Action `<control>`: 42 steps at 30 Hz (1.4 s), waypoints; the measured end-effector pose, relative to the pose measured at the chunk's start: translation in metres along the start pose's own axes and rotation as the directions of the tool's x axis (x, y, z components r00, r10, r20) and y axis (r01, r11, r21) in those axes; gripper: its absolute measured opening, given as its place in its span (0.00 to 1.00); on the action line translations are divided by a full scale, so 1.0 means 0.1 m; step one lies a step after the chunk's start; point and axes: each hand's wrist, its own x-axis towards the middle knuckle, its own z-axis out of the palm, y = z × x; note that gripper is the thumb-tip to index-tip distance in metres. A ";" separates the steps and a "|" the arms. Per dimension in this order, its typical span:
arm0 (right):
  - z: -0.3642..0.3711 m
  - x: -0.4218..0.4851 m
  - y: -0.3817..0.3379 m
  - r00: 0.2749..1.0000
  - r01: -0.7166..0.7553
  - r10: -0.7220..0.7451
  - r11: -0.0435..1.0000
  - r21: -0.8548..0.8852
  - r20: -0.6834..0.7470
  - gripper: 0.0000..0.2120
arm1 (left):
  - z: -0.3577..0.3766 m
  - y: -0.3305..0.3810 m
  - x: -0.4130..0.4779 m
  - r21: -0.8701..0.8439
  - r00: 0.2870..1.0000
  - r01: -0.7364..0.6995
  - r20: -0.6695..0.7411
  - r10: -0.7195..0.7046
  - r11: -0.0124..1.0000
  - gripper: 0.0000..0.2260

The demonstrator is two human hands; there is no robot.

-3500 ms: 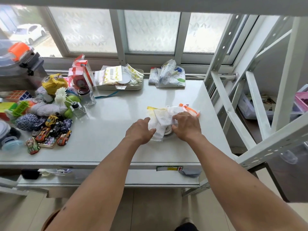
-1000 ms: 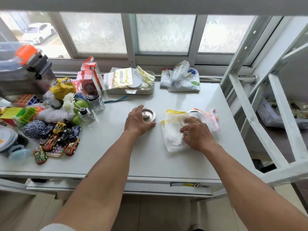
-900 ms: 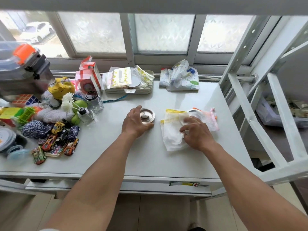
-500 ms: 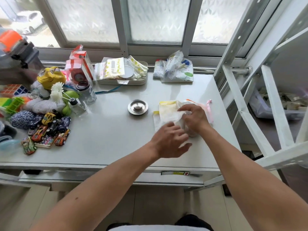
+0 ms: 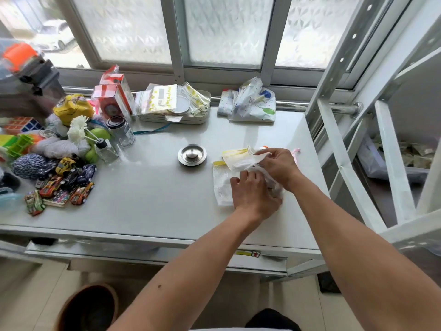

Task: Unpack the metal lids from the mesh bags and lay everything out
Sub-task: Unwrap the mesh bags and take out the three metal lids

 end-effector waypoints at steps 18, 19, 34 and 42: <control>0.11 -0.05 0.11 0.995 0.007 -0.016 0.996 -0.086 -0.098 0.12 | -0.62 -1.70 -0.22 -0.038 0.943 0.260 -0.206 -0.262 0.965 0.34; 0.11 -0.06 0.11 0.995 0.007 -0.019 0.994 -0.113 -0.100 0.11 | -0.61 -1.75 -0.25 -0.050 0.942 0.274 -0.189 -0.279 0.960 0.35; 0.08 -0.25 0.07 0.998 0.026 -0.036 0.984 -0.176 -0.057 0.08 | -0.48 -1.42 -0.20 -0.273 0.933 0.169 -0.266 -0.243 0.947 0.29; -0.16 -0.18 -0.03 0.989 0.148 -0.148 0.979 -0.139 0.010 0.11 | -0.36 -0.72 0.15 -0.192 0.999 0.008 -0.035 -0.015 0.981 0.20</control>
